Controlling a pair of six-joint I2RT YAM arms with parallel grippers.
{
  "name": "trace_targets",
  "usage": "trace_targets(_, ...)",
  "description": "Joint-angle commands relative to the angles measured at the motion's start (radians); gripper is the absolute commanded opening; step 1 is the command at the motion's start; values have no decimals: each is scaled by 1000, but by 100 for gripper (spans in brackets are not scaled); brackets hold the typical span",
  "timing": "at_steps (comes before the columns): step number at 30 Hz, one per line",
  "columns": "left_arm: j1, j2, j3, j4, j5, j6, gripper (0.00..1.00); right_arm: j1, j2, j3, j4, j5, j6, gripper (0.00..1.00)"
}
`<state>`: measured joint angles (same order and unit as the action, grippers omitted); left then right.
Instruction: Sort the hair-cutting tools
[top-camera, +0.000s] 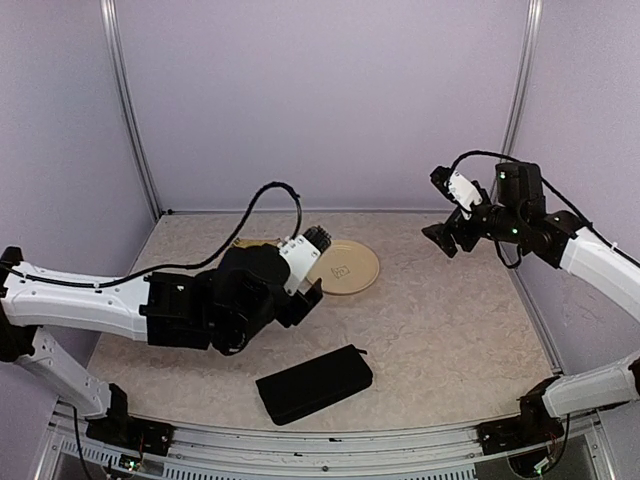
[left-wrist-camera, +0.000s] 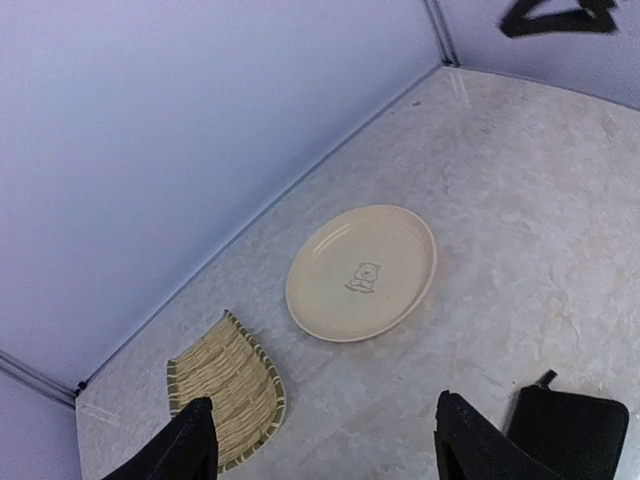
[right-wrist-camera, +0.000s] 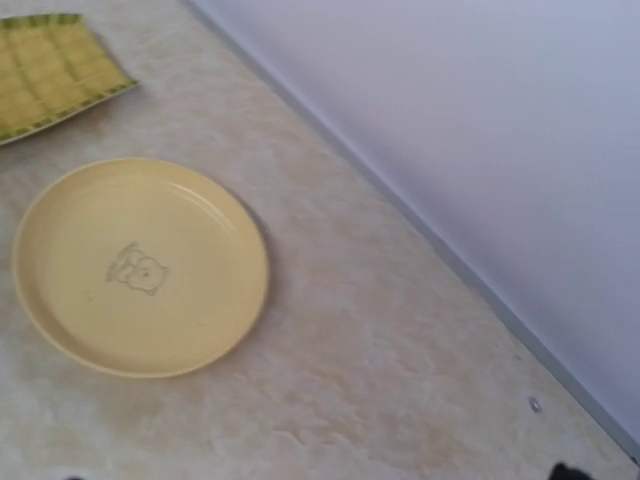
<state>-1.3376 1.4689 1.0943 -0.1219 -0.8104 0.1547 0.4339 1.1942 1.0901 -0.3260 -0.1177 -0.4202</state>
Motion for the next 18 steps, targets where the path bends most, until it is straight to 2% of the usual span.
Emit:
trace_targets(1, 123, -95, 15, -56, 19, -195, 72, -59, -97, -120, 145, 0, 94, 100)
trace_targets(4, 176, -148, -35, -24, 22, -271, 71, -139, -130, -193, 199, -94, 175, 100)
trace_targets(7, 215, -210, -114, 27, 29, -316, 73, -179, -150, -241, 276, -66, 242, 100)
trace_targets(10, 304, -275, -209, 67, 77, -359, 83, -189, -162, -249, 302, -36, 284, 100)
trace_targets(12, 357, -315, -258, 91, 97, -377, 96, -194, -172, -257, 312, -45, 291, 100)
trace_targets(18, 411, -379, -341, 132, 63, -397, 99, -201, -183, -325, 361, -67, 290, 100)
